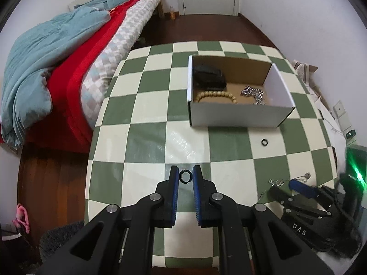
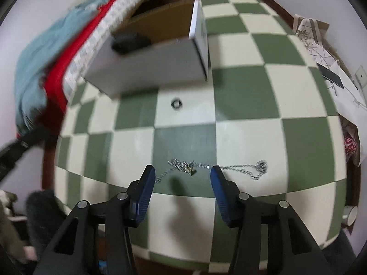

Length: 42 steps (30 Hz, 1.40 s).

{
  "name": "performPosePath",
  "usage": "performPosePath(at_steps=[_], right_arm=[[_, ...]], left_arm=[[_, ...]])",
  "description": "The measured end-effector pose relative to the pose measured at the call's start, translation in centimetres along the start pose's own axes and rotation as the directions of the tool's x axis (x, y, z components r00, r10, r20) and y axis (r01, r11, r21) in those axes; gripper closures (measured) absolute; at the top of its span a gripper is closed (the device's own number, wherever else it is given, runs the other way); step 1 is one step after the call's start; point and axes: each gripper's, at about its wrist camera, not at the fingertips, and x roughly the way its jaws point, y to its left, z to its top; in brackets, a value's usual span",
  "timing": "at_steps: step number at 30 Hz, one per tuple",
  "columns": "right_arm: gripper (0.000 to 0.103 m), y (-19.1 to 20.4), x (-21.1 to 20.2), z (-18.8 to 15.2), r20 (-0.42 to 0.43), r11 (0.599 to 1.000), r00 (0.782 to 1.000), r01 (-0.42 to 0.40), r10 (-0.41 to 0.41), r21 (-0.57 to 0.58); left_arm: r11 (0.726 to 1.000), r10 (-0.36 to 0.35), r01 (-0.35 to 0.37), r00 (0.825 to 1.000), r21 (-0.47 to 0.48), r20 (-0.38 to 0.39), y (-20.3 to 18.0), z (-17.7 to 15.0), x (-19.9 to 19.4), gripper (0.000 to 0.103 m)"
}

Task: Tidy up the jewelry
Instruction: 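Lift the black ring and silver earring and carry them toward the box, then carry the black ring in the left tool while the right tool brings the silver chain over the box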

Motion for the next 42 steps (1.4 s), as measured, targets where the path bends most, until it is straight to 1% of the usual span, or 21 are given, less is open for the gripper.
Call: performPosePath(at_steps=[4, 5, 6, 7, 10, 12, 16, 19, 24, 27, 28, 29, 30, 31, 32, 36, 38, 39, 40, 41, 42], right_arm=[[0.052, 1.3, 0.7, -0.5, 0.045, 0.995, 0.997, 0.072, -0.069, -0.065], [0.066, 1.4, 0.8, -0.5, 0.055, 0.993, 0.994, 0.093, -0.090, -0.067], [0.080, 1.7, 0.9, -0.5, 0.069, 0.987, 0.988, 0.140, -0.135, -0.079], [0.094, 1.9, 1.1, -0.6, 0.073, 0.984, 0.986, 0.156, -0.150, -0.089], [0.095, 1.7, 1.0, -0.6, 0.071, 0.986, 0.987, 0.150, -0.146, -0.066], [0.095, 1.2, 0.1, -0.7, 0.094, 0.992, 0.988, 0.122, -0.119, -0.027], [0.095, 0.7, -3.8, -0.1, 0.175, 0.998, 0.983, 0.049, -0.056, 0.047], [0.095, 0.9, -6.6, 0.8, 0.235, 0.998, 0.972, 0.016, -0.028, 0.053], [0.095, 2.1, -10.0, 2.8, 0.288, 0.999, 0.958, -0.019, 0.009, 0.032], [0.093, 1.9, -8.3, 3.8, 0.211, 0.998, 0.976, -0.062, 0.055, 0.025], [0.093, 1.7, -6.7, 3.7, 0.156, 0.999, 0.987, -0.047, 0.043, 0.024], [0.088, 1.6, -5.7, 3.4, 0.122, 0.999, 0.992, -0.037, 0.035, 0.017], [0.081, 1.5, -4.4, 2.9, 0.089, 1.000, 0.996, -0.028, 0.027, 0.009], [0.062, 1.5, -2.9, 2.4, 0.053, 1.000, 0.999, -0.011, 0.011, -0.003], [0.052, 1.6, -1.4, 1.8, 0.027, 1.000, 1.000, 0.018, -0.017, -0.019], [0.052, 2.2, 2.6, 0.7, -0.022, 0.992, 0.995, 0.097, -0.099, -0.083], [0.052, 2.8, 3.0, 0.5, 0.006, 0.986, 0.992, 0.127, -0.127, -0.109], [0.055, 3.3, 3.0, 0.5, 0.016, 0.980, 0.988, 0.152, -0.151, -0.128], [0.071, 3.7, 3.0, 0.5, 0.023, 0.971, 0.981, 0.195, -0.193, -0.138], [0.099, 3.8, 3.0, 0.5, 0.027, 0.966, 0.977, 0.214, -0.212, -0.146], [0.099, 4.0, 3.0, 0.6, 0.017, 0.968, 0.980, 0.199, -0.199, -0.150]], left_arm=[[1.000, -0.002, 0.002, 1.000, -0.010, -0.008, 0.3, 0.0, 0.4, 0.094], [1.000, -0.004, 0.004, 1.000, -0.012, -0.009, 0.3, 0.1, 0.4, 0.094], [1.000, -0.006, 0.006, 1.000, -0.014, -0.008, 0.4, 0.1, 0.4, 0.094], [1.000, -0.006, 0.006, 1.000, -0.015, -0.006, 0.5, 0.1, 0.3, 0.094], [1.000, -0.006, 0.006, 1.000, -0.019, 0.001, 0.7, 0.4, 0.0, 0.094], [1.000, -0.004, 0.004, 1.000, -0.023, 0.012, 0.8, 0.6, -0.4, 0.094], [0.999, -0.017, 0.018, 0.999, -0.029, 0.036, 1.0, 1.4, -1.4, 0.094], [0.999, -0.028, 0.030, 0.998, -0.032, 0.053, 1.0, 1.9, -2.2, 0.094], [0.998, -0.040, 0.043, 0.996, -0.036, 0.076, 0.9, 2.4, -3.2, 0.094], [0.998, -0.039, 0.042, 0.997, -0.037, 0.069, 0.9, 2.3, -3.1, 0.094], [0.999, -0.037, 0.040, 0.997, -0.037, 0.063, 0.9, 2.1, -3.0, 0.094], [0.999, -0.034, 0.036, 0.998, -0.034, 0.056, 0.9, 1.9, -2.7, 0.094], [0.999, -0.031, 0.033, 0.998, -0.033, 0.049, 0.8, 1.7, -2.5, 0.094], [0.999, -0.030, 0.032, 0.999, -0.032, 0.039, 0.8, 1.4, -2.2, 0.094], [0.999, -0.029, 0.030, 0.999, -0.031, 0.031, 0.7, 1.2, -2.0, 0.094], [1.000, -0.018, 0.019, 1.000, -0.018, 0.013, 0.5, 0.6, -1.2, 0.094], [1.000, -0.016, 0.016, 1.000, -0.017, 0.010, 0.5, 0.5, -1.1, 0.094], [1.000, -0.019, 0.019, 1.000, -0.019, 0.010, 0.5, 0.5, -1.0, 0.094], [1.000, -0.018, 0.019, 1.000, -0.020, 0.011, 0.4, 0.6, -1.0, 0.094], [1.000, -0.019, 0.019, 1.000, -0.020, 0.012, 0.4, 0.6, -1.1, 0.094], [1.000, -0.021, 0.021, 1.000, -0.020, 0.014, 0.4, 0.7, -1.1, 0.094]])
